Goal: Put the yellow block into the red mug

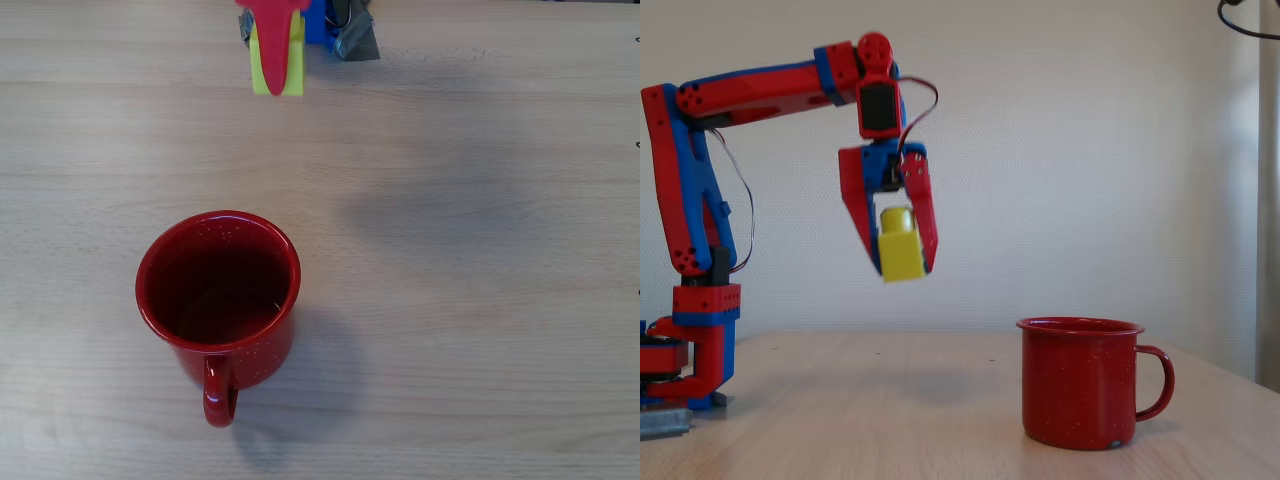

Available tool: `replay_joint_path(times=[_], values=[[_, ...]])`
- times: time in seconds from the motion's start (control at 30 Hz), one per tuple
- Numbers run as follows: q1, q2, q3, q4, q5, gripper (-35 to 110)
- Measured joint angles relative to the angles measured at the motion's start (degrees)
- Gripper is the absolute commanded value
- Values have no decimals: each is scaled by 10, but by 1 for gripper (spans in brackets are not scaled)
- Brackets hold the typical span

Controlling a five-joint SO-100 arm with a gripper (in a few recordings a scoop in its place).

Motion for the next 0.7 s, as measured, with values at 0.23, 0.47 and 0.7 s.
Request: replay_joint_path(times=[0.23, 0.47, 0.7], values=[[0, -69, -139, 9, 9, 0], [0, -177, -278, 11, 20, 0], [6, -336, -447, 11, 40, 0]])
